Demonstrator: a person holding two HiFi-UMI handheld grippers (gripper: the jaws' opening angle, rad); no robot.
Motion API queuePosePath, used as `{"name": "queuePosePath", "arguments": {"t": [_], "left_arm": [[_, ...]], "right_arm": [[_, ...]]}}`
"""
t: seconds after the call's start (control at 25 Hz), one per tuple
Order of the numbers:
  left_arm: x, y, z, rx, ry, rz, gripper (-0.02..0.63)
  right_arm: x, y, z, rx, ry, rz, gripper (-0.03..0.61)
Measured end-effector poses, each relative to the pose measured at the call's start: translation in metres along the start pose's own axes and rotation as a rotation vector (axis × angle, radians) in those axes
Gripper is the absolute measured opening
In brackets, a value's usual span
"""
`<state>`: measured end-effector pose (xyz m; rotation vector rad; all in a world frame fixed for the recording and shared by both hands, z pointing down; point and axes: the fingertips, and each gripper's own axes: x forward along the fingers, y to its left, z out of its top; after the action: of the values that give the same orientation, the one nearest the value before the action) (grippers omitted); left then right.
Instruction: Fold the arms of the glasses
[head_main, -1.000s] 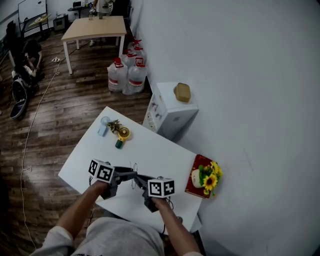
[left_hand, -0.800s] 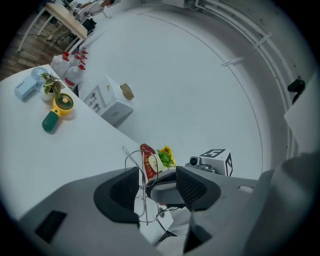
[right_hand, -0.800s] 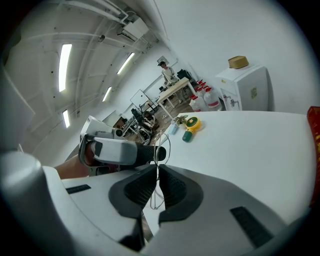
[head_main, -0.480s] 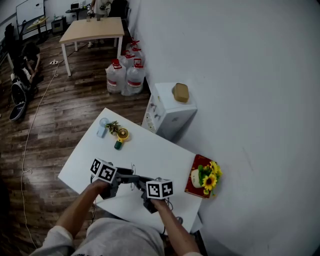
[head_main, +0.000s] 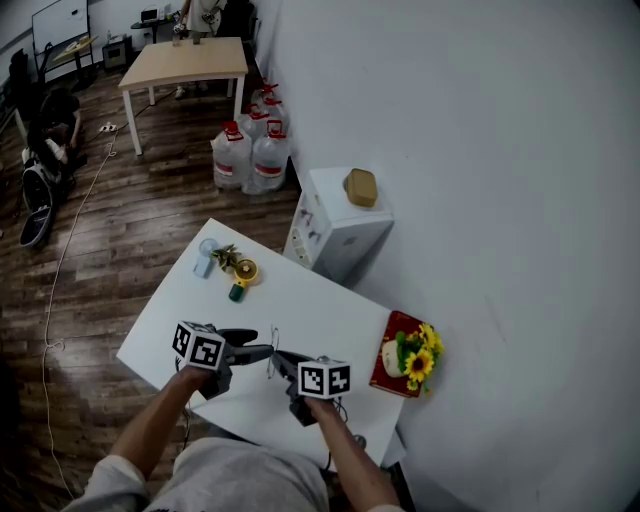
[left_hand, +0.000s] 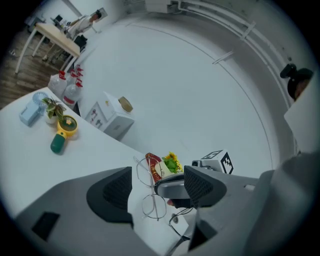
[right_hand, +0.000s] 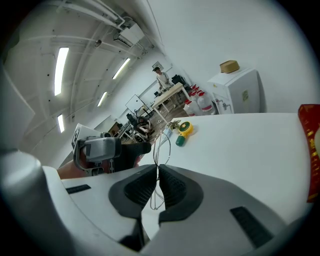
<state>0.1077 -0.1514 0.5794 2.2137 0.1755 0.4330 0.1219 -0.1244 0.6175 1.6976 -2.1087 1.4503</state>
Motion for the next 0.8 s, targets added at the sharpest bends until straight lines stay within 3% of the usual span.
{"name": "queuePosePath", "arguments": {"t": [0.12, 0.28, 0.44, 0.64, 0.8], "left_arm": [[-0.010, 0.009, 0.006, 0.103, -0.009, 0.090, 0.292], [-0.019, 0.023, 0.009, 0.300, -0.004, 0.241, 0.162], [-0.028, 0.021, 0.015, 0.371, -0.047, 0.297, 0.033], [-0.043, 0.028, 0.024, 0.469, -0.090, 0.405, 0.006], [-0.056, 0.033, 0.029, 0.495, -0.138, 0.461, 0.005]], "right_arm": [[-0.004, -0.006, 0.007, -0.003, -0.032, -0.029, 0.021], [-0.008, -0.016, 0.016, -0.016, -0.083, -0.066, 0.021], [-0.016, -0.019, 0.024, -0.034, -0.121, -0.095, 0.021], [-0.020, -0.018, 0.030, -0.058, -0.147, -0.112, 0.020], [-0.020, -0.023, 0.024, -0.082, -0.142, -0.120, 0.020]]}}
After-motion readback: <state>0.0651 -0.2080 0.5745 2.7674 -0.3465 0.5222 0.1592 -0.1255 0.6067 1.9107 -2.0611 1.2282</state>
